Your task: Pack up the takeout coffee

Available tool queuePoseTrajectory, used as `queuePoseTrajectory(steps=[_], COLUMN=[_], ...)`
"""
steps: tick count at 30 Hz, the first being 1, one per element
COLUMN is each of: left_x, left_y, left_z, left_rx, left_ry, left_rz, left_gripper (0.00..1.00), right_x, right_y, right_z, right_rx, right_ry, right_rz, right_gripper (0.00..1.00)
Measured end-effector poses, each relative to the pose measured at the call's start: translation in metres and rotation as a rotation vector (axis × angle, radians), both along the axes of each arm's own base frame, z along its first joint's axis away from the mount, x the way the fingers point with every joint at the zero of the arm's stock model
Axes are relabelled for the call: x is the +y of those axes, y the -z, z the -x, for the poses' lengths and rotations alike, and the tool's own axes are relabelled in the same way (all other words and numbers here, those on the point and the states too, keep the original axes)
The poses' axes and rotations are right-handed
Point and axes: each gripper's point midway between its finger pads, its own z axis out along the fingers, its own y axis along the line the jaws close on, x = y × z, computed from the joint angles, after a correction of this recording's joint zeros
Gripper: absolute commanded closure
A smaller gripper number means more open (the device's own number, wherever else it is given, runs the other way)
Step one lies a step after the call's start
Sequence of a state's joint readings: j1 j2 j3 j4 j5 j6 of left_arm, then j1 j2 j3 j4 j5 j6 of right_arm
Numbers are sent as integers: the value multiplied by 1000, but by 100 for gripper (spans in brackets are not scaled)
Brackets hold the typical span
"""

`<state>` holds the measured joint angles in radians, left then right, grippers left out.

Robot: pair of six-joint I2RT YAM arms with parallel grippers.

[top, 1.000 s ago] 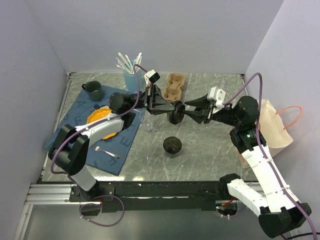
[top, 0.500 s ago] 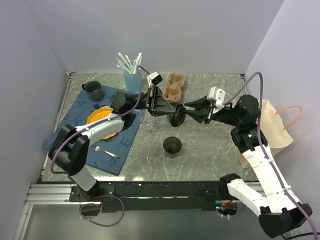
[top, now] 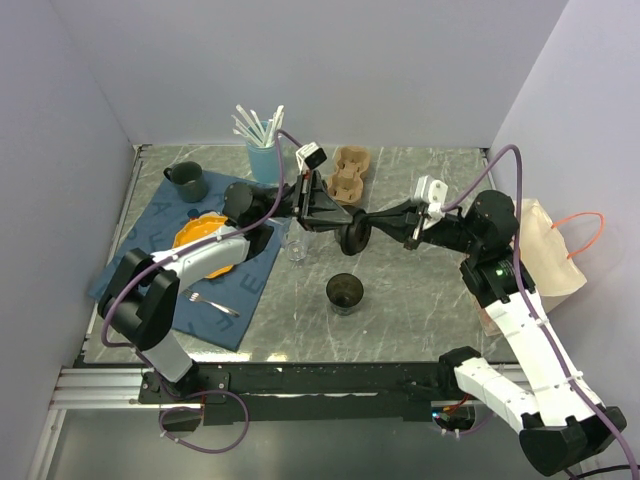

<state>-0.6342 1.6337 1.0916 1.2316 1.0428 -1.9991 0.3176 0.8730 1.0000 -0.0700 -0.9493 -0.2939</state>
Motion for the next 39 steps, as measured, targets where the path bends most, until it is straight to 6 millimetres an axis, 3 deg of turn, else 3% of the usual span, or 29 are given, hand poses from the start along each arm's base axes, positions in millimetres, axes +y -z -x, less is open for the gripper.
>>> queuePoseTrajectory(steps=[1, 2, 6, 7, 11, 15, 19, 21, 24, 27, 29, 32, 35, 38, 39], left_x=[-1, -2, -6, -7, -6, 15, 63, 94, 136, 176, 186, 183, 180, 167, 160], left_y=[0, 1, 2, 2, -1, -8, -11, -2, 24, 61, 90, 142, 205, 237, 238], left_z=[-1, -3, -13, -20, -54, -120, -192, -202, -191, -177, -168, -144, -105, -75, -69], left_rx=[-3, -8, -59, -80, -141, -190, -252, -287, -297, -271, -250, -205, -114, -82, -94], left_ry=[-6, -11, -51, -75, -185, -429, -824, -968, -1069, -1108, -1096, -1012, -906, -816, -792], left_rz=[-1, -8, -42, -54, -118, -233, -465, -578, -692, -794, -843, -886, -947, -994, -993], left_gripper=[37, 26, 12, 3, 3, 3, 3, 4, 3, 3, 1, 2, 5, 5, 6], right_x=[0, 0, -4, -4, -10, -19, -29, -31, -22, -10, -9, -19, -25, -22, -21], right_y=[0, 0, 11, 13, 19, 20, 15, 11, 33, 87, 128, 172, 197, 212, 217], right_z=[-1, -1, -6, -5, 5, 27, 33, 28, 17, 17, 18, 25, 29, 27, 26], right_rx=[8, 14, 97, 119, 209, 327, 535, 634, 788, 956, 1056, 1167, 1214, 1234, 1238], right_ry=[7, 13, 63, 67, 111, 174, 331, 413, 518, 645, 748, 902, 1008, 1069, 1082], right_rz=[-3, -5, 0, 0, -3, -26, -37, -26, 48, 196, 275, 348, 397, 442, 456], right_gripper=[100, 100, 100, 100, 100, 100, 100, 100, 100, 100, 100, 100, 100, 100, 100])
